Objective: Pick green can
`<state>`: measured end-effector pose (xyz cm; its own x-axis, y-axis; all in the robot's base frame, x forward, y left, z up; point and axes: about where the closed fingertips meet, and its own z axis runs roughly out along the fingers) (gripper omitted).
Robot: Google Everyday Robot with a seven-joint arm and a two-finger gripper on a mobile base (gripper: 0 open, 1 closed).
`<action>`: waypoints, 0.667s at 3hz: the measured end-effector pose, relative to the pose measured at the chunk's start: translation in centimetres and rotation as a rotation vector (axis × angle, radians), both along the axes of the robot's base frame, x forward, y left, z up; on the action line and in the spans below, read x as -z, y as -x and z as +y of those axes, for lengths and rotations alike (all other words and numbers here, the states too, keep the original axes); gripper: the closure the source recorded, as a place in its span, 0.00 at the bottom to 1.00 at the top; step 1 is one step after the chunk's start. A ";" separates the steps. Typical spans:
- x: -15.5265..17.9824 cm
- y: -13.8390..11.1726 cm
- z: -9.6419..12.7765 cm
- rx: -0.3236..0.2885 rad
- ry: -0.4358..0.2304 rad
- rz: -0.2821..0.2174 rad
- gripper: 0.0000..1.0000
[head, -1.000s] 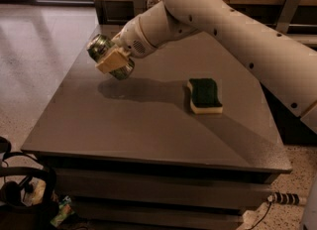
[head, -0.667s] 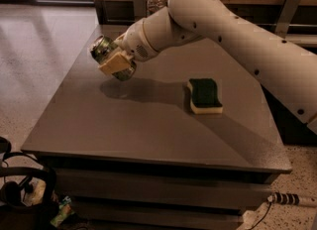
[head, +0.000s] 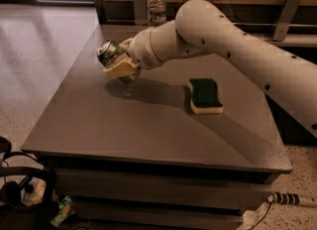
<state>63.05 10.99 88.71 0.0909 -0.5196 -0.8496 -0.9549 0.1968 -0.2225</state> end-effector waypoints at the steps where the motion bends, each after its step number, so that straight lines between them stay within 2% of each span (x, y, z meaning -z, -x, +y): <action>1: 0.9 -0.7 -0.7 0.020 -0.042 0.014 1.00; 2: 1.1 -0.9 -0.9 0.024 -0.084 0.056 1.00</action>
Offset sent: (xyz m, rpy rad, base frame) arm 0.0105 -0.0162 -0.0100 0.1500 0.1293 -0.0348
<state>63.94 10.06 87.59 0.0306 -0.4474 -0.8938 -0.9600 0.2359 -0.1510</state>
